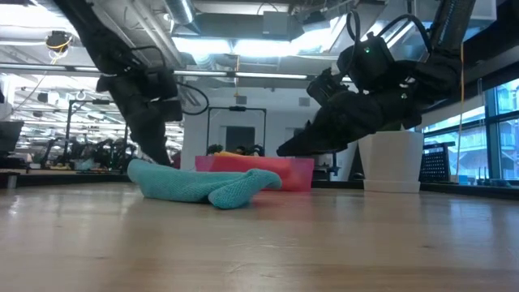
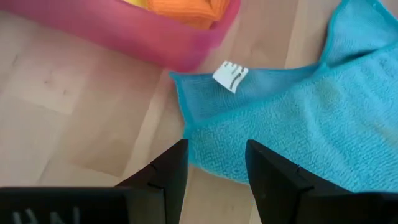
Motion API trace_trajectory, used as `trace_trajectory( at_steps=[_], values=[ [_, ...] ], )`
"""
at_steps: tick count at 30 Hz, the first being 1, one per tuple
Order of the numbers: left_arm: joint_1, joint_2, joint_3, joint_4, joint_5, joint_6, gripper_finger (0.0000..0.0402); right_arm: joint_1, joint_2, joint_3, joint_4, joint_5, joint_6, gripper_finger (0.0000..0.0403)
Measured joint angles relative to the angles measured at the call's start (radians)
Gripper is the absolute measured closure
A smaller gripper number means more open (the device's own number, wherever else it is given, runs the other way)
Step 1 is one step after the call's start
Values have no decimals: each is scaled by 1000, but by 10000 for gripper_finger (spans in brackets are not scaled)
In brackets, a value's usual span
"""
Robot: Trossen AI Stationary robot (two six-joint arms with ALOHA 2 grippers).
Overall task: Roll microfiber towels into tight, uniform cylinder then place into a basket
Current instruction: Roll the blue towel
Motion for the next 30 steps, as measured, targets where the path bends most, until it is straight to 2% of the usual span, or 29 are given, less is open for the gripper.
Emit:
trace_trajectory(
  at_steps=[8,15,19,25,30],
  values=[
    [0,0,-59,141,29,2,253,-1,0,17,2,0,-14,240],
    [19,0,-62,156,19,17,253,-1,0,18,2,0,-15,240],
    [40,0,-62,184,-26,17,253,-1,0,18,2,1,-15,240],
    [39,4,-62,189,41,11,253,-1,0,18,2,1,-17,240],
    [24,74,-62,194,42,9,253,-1,0,18,2,1,-19,240]
  ],
)
